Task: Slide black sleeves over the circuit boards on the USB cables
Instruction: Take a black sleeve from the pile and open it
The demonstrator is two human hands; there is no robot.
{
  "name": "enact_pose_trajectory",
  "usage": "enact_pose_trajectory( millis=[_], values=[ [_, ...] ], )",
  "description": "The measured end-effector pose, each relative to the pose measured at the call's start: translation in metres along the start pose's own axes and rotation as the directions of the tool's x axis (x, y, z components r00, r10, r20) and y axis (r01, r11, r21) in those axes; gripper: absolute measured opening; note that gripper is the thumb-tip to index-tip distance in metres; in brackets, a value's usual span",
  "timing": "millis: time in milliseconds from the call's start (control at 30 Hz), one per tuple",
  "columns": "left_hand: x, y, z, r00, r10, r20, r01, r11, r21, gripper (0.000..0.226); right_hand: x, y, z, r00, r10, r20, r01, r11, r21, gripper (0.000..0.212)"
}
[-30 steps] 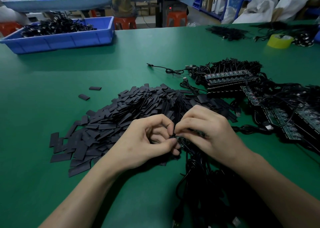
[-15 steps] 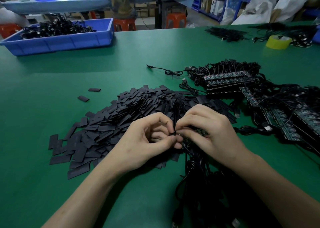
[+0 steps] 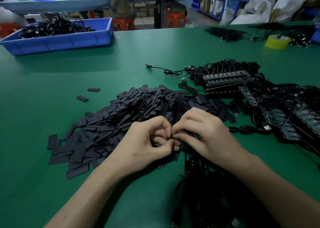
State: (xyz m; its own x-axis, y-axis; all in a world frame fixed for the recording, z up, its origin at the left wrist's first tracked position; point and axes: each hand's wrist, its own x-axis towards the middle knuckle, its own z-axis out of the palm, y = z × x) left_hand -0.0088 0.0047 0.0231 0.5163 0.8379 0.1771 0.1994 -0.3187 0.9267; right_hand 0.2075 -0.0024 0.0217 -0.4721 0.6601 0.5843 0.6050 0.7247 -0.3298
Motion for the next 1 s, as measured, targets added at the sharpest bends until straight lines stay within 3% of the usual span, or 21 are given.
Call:
enact_pose_trajectory(
  millis=[267, 467, 733, 1000],
  values=[
    [0.0016, 0.0026, 0.0006, 0.997, -0.012, -0.081, 0.001, 0.991, -0.135, 0.020, -0.0004, 0.0026, -0.0053, 0.995, 0.031, -0.095, -0.027, 0.999, 0.041, 0.006],
    [0.0044, 0.0048, -0.0027, 0.981, -0.032, -0.189, 0.024, 0.999, -0.044, 0.028, -0.0010, 0.0055, -0.0066, 0.975, 0.049, -0.218, -0.048, 0.999, 0.012, 0.003],
    [0.0040, 0.0065, -0.0041, 0.979, -0.087, -0.182, 0.052, 0.981, -0.189, 0.026, -0.0006, 0.0050, -0.0052, 0.970, 0.028, -0.240, -0.016, 0.999, 0.051, 0.004],
    [0.0039, 0.0080, -0.0030, 0.965, -0.041, -0.260, 0.021, 0.997, -0.080, 0.028, -0.0002, 0.0035, -0.0044, 0.975, 0.077, -0.208, -0.054, 0.992, 0.111, 0.015]
  ],
)
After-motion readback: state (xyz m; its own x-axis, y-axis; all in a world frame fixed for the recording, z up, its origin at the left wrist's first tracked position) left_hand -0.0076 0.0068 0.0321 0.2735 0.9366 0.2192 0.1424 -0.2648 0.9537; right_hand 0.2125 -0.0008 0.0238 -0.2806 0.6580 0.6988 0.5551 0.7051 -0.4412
